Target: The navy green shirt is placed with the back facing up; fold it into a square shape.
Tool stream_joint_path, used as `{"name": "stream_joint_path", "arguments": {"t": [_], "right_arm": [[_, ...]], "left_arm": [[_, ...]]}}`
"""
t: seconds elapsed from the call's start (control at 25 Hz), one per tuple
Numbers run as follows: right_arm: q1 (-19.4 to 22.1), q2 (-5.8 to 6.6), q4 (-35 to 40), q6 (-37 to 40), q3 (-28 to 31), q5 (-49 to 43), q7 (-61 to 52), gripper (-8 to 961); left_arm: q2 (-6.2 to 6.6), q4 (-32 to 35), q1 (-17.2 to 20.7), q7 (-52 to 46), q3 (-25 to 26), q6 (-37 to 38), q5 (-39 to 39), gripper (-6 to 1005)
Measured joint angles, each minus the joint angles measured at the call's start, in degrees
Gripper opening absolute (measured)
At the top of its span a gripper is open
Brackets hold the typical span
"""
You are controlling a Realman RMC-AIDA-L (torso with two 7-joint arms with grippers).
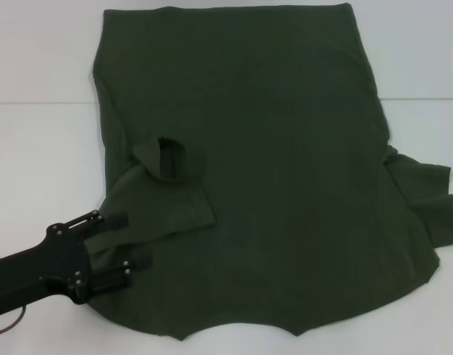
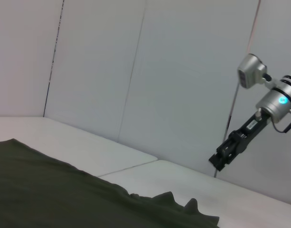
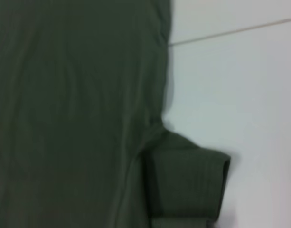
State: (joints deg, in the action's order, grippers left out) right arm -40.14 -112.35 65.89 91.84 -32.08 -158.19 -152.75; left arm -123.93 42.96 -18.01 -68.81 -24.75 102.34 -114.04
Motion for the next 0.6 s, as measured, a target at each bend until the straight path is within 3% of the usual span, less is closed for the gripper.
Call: {"name": "stream_joint_path", "arguments": {"t": [0.24,0.36,0.52,0.6], "right_arm": [[-3.3,-1.33,-7.0,-6.2,-4.5,-4.4,-0.2,882],[-4.7,-0.92,-12.8,-10.3,-4.9,-4.4,-0.3,882],[-6.6,0.51,-21.6,-16.0,-6.4,-4.5,-0.1,883],[-6.7,0.56,-22.1,-16.6,-6.7,-4.6,-0.1,884]], "left_arm": [[0.0,-0.1,0.0,0.7,0.1,0.1,0.0,822],[0.0,-0.1,0.2,0.7,0.0,0.1,0.0,823],[0.0,-0.5,0.4,0.8,0.2,0.1,0.0,823],[0.0,-0.6,0.4,1.0,0.3,0.1,0.0,823]]}}
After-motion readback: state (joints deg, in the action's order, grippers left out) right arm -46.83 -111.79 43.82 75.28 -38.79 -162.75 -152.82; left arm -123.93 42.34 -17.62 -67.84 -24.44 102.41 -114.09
